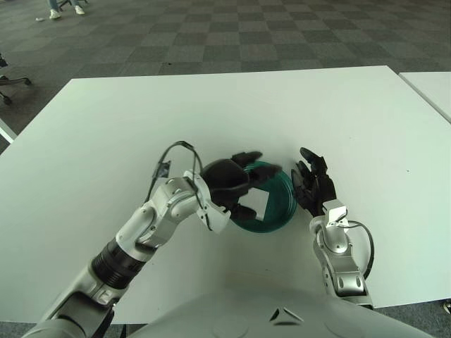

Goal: Put the charger into the plate.

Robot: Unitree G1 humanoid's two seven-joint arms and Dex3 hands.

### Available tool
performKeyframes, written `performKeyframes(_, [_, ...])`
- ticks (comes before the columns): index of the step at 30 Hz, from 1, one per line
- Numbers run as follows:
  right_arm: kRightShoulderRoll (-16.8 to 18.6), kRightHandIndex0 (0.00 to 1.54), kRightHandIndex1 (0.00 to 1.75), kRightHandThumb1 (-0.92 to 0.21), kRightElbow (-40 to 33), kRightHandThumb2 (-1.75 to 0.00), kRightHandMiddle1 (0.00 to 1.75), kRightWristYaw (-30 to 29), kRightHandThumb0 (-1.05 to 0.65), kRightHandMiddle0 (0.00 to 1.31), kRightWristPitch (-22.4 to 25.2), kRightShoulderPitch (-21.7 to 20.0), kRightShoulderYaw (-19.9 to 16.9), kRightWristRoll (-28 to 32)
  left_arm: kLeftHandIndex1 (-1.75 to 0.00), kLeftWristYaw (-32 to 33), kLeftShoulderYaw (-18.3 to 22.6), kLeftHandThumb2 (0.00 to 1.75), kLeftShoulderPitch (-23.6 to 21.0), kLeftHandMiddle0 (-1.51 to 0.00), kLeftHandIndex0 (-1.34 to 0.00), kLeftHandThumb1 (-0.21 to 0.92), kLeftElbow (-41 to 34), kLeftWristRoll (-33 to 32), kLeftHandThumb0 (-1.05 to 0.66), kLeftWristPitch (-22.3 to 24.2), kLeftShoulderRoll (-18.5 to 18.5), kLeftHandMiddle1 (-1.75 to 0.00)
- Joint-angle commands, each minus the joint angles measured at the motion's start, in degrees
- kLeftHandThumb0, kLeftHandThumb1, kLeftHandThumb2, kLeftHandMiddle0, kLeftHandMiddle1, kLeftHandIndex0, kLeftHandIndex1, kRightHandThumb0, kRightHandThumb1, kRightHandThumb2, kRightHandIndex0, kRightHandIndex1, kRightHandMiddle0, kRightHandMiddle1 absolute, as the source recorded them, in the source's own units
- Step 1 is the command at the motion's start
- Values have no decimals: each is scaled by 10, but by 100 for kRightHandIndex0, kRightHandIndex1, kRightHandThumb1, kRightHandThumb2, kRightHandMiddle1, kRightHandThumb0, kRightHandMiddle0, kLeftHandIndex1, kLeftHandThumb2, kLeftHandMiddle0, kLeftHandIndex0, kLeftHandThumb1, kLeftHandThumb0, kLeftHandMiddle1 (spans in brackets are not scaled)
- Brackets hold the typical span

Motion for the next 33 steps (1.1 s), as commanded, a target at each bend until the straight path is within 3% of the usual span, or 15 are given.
performKeyframes(1, [-2,30,0,-92,6,-60,62,5,-65,0,21,13,0,-3,0,130,68,80,70,0,0,92,85,-105,-105,-75,-44,0])
performKeyframes(4, [-3,30,0,-92,5,-60,62,6,-65,0,21,14,-1,-2,0,161,85,78,93,0,0,92,105,-142,-105,-103,-63,0])
performKeyframes(7, [-3,30,0,-92,2,-60,62,7,-65,0,22,15,-2,-2,0,198,135,82,131,-1,-1,92,140,-229,-105,-124,-100,-1])
performKeyframes(10, [-5,30,0,-92,0,-60,62,9,-65,0,23,16,-4,0,-2,214,157,86,142,-5,-3,92,172,-344,-105,-116,-178,-2])
performKeyframes(12, [-6,30,0,-92,-1,-60,62,10,-65,0,24,16,-5,1,-5,219,160,89,144,-9,-7,92,175,-386,-105,-107,-214,-4])
performKeyframes(13, [-6,30,0,-92,-1,-60,62,10,-65,0,24,16,-6,1,-5,226,163,89,168,-10,-8,92,169,-416,-105,-115,-234,-4])
performKeyframes(15, [-7,30,0,-92,-1,-60,62,11,-65,0,24,15,-7,2,-25,232,165,92,209,-15,-4,92,172,-448,-104,-141,-259,-3])
performKeyframes(20, [-10,30,0,-92,-1,-60,62,16,-65,0,26,13,-13,6,-52,239,177,97,252,-23,0,92,186,-460,-100,-156,-279,-3])
performKeyframes(33, [-17,30,0,-92,-5,-60,62,28,-65,0,29,13,-26,13,-64,312,218,99,252,-25,0,92,199,-390,-95,-134,-295,-1])
